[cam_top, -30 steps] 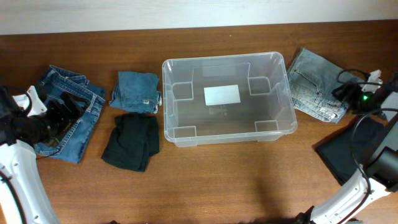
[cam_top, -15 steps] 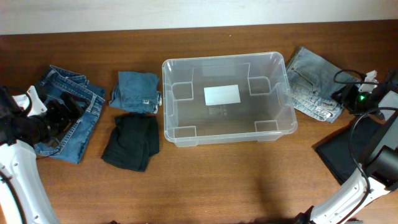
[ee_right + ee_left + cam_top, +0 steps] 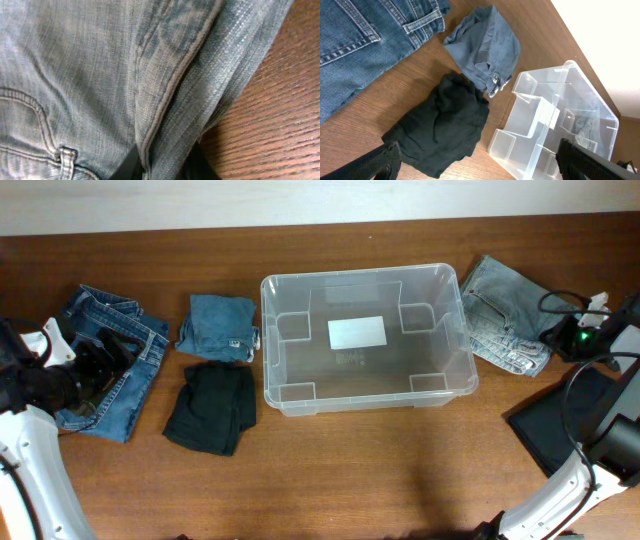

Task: Pack container
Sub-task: 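Grasp the light-grey jeans with the right gripper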

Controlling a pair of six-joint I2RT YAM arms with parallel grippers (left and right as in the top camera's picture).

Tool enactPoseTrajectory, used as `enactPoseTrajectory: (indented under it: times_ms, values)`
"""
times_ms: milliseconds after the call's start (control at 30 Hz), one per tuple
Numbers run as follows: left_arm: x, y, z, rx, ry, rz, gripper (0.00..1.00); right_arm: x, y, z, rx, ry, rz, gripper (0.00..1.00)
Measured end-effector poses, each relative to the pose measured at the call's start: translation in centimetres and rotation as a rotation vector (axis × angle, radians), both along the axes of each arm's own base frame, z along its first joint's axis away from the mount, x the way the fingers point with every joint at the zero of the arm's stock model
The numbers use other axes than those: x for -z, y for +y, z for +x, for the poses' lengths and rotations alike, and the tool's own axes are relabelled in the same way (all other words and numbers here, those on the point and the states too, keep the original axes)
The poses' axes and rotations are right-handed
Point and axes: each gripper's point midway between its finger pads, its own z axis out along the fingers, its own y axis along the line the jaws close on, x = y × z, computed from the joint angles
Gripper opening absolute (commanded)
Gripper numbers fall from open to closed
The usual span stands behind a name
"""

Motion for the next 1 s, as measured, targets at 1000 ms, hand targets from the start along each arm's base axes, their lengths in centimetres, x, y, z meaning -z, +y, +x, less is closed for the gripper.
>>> enactPoseTrajectory:
  times_ms: [1000]
  values:
    - [0.0,0.0,0.0,0.000,0.000,0.000,0.99,-5.8,0.2,0.9,0.011,0.001,0.101,0.04]
